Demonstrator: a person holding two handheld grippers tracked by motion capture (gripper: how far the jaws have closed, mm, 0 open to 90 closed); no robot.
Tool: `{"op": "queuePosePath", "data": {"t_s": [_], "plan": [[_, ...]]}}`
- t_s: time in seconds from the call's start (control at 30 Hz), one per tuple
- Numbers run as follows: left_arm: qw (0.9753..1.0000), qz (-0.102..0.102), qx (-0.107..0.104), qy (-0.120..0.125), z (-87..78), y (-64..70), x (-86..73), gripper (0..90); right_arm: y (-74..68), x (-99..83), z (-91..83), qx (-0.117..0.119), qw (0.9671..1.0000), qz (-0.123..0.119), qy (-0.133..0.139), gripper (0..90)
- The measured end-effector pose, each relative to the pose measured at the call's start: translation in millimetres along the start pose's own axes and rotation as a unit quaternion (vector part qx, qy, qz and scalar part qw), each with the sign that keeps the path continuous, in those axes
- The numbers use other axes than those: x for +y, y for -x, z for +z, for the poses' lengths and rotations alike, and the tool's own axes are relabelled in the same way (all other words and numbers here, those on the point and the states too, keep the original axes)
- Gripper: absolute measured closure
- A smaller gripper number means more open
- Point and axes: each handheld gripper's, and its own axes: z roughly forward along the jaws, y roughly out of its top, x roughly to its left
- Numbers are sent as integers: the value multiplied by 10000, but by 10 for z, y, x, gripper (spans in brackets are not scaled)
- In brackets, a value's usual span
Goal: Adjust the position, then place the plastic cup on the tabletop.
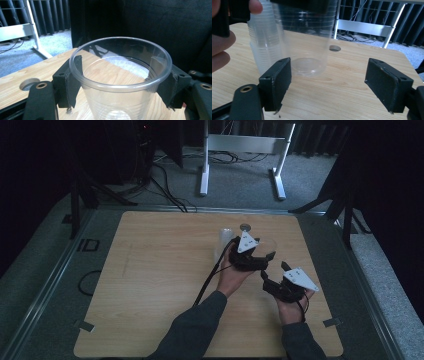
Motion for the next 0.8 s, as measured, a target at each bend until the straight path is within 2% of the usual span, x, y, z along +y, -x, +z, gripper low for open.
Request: {"op": "queuePosePath", "data": {"t_s": [0.2,0.33,0.47,0.8], "plan": [[9999,108,62,-20,-30,-3,-16,281,52,-8,-41,-45,10000,50,54,210],[10000,68,68,9,-47,-4,-20,281,78,-15,-41,-75,9999,76,40,210],[9999,126,58,15,-84,5,-29,281,108,-18,-48,-114,9999,84,36,210],[9999,120,57,58,-155,-4,-56,281,170,-38,-48,-224,9995,221,14,216]]}}
